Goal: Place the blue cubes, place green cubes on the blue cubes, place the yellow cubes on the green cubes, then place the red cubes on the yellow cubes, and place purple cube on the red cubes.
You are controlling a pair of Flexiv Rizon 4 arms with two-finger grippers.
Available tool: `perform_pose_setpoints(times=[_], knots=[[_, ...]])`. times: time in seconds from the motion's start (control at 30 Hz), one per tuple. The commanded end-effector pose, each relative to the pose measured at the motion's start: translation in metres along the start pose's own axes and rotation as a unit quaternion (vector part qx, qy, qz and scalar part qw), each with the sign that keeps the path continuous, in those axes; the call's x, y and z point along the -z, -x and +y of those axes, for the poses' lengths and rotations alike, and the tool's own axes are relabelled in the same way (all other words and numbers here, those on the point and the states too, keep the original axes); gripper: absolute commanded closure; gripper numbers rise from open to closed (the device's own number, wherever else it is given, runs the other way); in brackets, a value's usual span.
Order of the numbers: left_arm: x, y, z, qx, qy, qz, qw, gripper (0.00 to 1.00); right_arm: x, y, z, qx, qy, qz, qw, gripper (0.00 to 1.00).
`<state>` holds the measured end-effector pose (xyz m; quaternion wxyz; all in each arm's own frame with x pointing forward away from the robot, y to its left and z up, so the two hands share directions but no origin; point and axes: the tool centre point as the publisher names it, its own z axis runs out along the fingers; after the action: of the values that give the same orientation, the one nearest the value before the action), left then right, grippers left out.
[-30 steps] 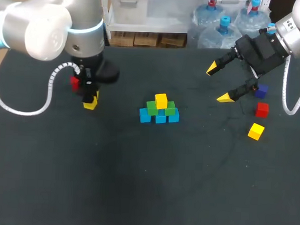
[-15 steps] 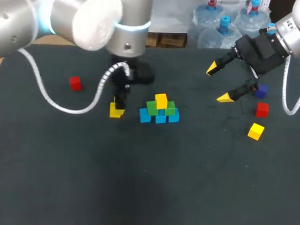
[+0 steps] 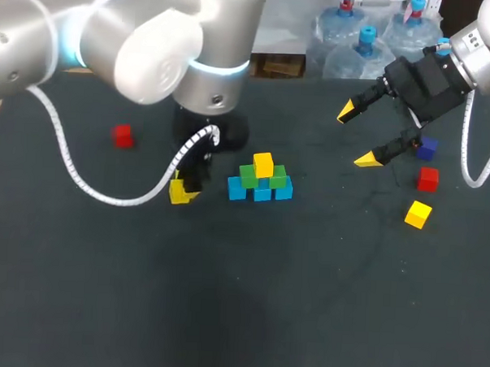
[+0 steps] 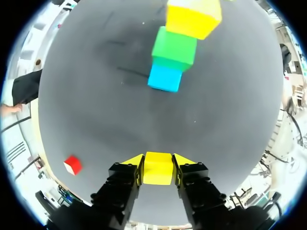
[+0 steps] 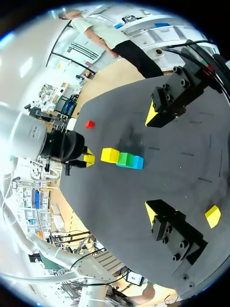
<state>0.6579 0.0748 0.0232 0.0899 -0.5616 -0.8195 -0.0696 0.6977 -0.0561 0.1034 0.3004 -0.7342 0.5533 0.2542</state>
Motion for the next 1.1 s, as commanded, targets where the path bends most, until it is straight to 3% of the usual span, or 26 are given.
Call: perform_pose_setpoints(times=[0.03, 0.4, 0.63, 0.67, 0.9, 1.1], knots=[[-0.006, -0.006, -0.008, -0.009, 0.035, -0.079, 0.996, 1.0, 0.0, 0.0, 0.0, 0.0, -0.001, 0.0, 1.0, 0.0], [-0.015, 0.009, -0.006, -0.029, 0.026, -0.095, 0.995, 1.0, 0.0, 0.0, 0.0, 0.0, -0.001, 0.0, 1.0, 0.0], [-0.017, 0.01, -0.006, -0.027, 0.016, -0.096, 0.995, 0.52, 0.0, 0.0, 0.0, 0.0, -0.001, 0.0, 1.0, 0.0], [-0.017, 0.01, -0.006, -0.026, 0.016, -0.097, 0.995, 0.0, 0.0, 0.0, 0.0, 0.0, -0.001, 0.0, 1.0, 0.0], [-0.012, 0.004, -0.005, -0.023, 0.03, -0.104, 0.994, 0.0, 0.0, 0.0, 0.0, 0.0, -0.001, 0.0, 1.0, 0.0], [-0.009, -0.013, 0.002, -0.027, 0.053, -0.098, 0.993, 0.0, 0.0, 0.0, 0.0, 0.0, -0.001, 0.0, 1.0, 0.0]])
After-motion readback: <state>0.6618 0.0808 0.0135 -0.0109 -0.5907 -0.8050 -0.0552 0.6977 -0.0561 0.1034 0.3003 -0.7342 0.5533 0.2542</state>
